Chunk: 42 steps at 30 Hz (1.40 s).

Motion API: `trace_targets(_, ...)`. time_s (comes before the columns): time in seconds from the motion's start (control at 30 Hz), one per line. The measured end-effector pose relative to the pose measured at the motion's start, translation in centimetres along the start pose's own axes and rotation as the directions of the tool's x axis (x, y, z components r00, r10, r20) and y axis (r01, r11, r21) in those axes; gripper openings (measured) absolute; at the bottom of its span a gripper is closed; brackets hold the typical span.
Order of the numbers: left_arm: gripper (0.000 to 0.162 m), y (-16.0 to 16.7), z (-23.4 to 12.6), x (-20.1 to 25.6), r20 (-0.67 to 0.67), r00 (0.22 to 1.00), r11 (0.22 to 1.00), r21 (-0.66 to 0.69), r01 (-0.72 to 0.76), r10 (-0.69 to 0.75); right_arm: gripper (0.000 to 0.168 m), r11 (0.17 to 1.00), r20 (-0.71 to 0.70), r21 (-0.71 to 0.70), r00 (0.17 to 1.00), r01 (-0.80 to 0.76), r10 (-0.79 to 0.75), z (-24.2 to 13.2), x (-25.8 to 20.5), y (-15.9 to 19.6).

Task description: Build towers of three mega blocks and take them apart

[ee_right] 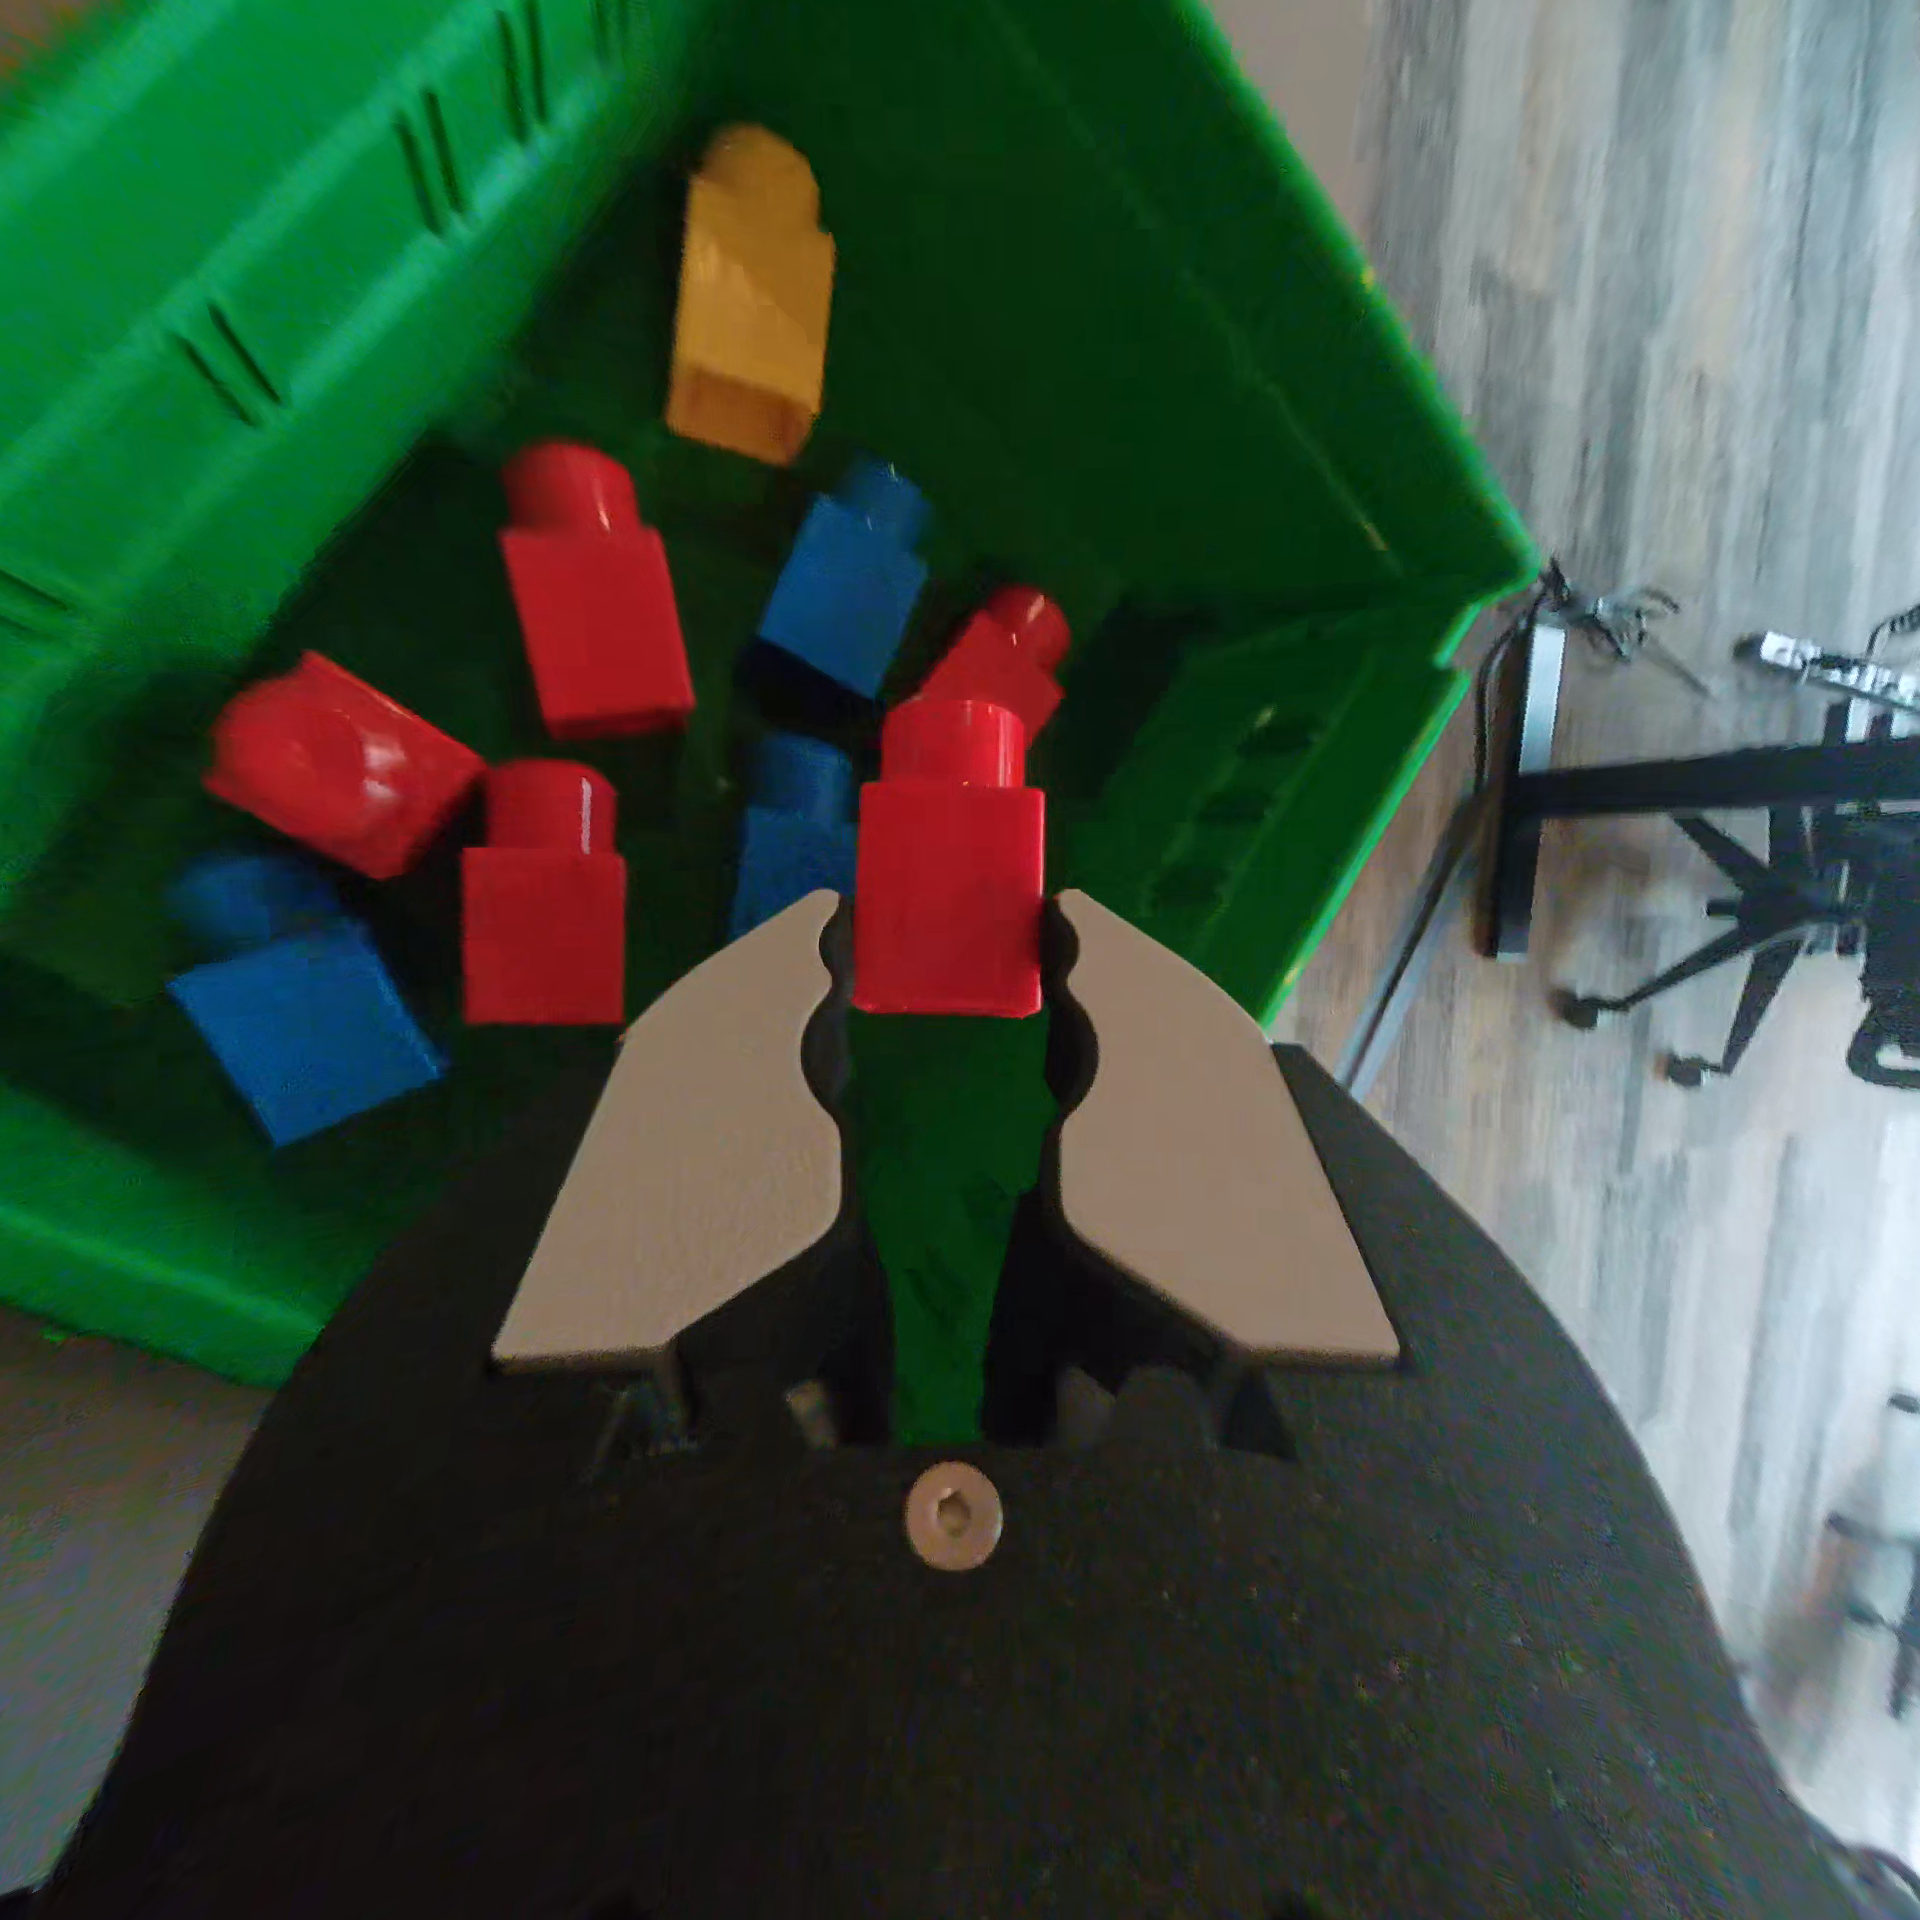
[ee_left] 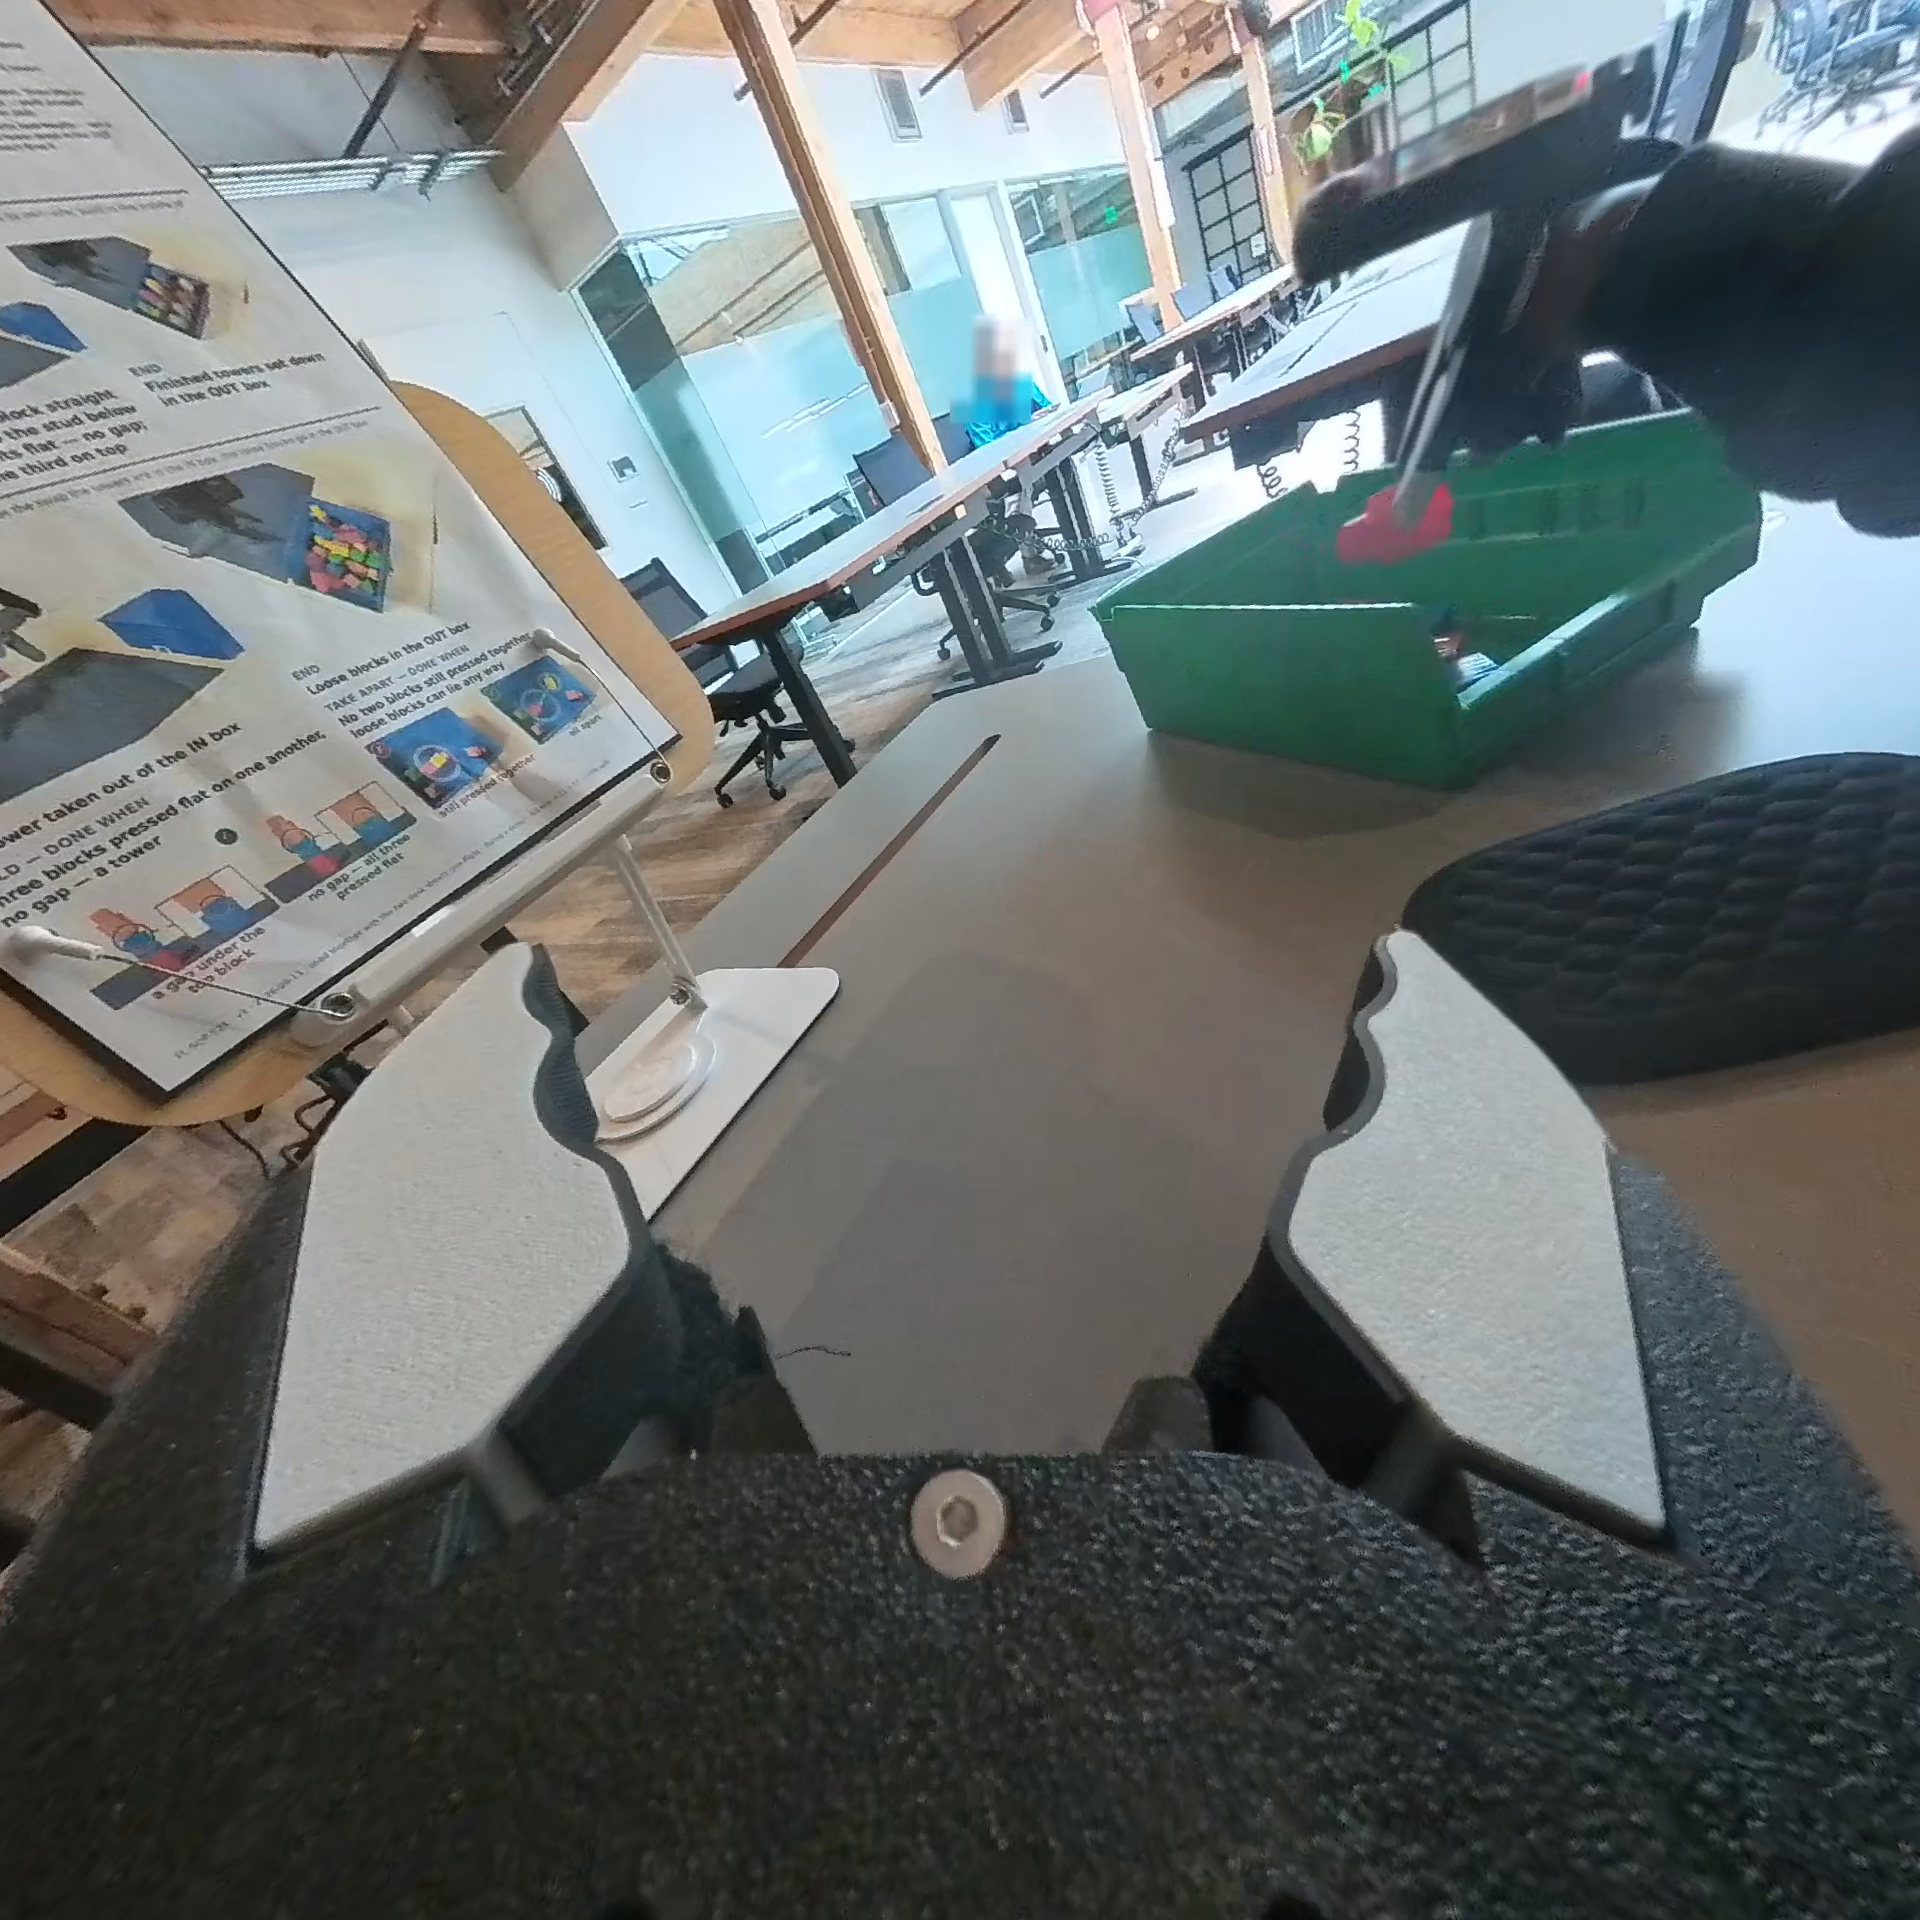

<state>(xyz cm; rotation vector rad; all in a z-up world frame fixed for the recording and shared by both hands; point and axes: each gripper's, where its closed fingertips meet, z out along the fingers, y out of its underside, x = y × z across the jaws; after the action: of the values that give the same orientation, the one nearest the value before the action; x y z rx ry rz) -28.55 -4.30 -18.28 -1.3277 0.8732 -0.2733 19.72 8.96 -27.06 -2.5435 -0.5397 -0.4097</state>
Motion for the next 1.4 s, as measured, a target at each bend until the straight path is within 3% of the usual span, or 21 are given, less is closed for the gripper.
trace_targets(0.27, 0.135, 0.1, 0.0, 0.1, 0.0, 1.0, 1.0, -0.009, -0.015, 0.015, 0.034, 0.989, -0.031, -0.15, 1.0, -0.006, 0.002, 1.8, 0.3, 2.6)
trace_targets(0.9, 0.13, 0.4, 0.0, 0.3, -0.013, 0.999, 0.999, -0.026, -0.041, 0.04, 0.035, 0.976, -0.01, -0.219, 1.0, 0.006, -0.008, 4.3, -0.4, 3.2)
trace_targets(1.2, 0.129, 0.5, 0.0, 0.4, -0.014, 0.999, 0.998, -0.032, -0.049, 0.049, 0.04, 0.983, -0.017, -0.183, 1.0, 0.004, -0.007, 3.9, -0.4, 2.9)
trace_targets(1.4, 0.128, 0.6, 0.0, 0.3, -0.007, 0.999, 0.998, -0.039, -0.044, 0.044, 0.055, 0.997, -0.034, 0.08, 0.999, 0.012, -0.01, 0.2, -1.4, -1.1)
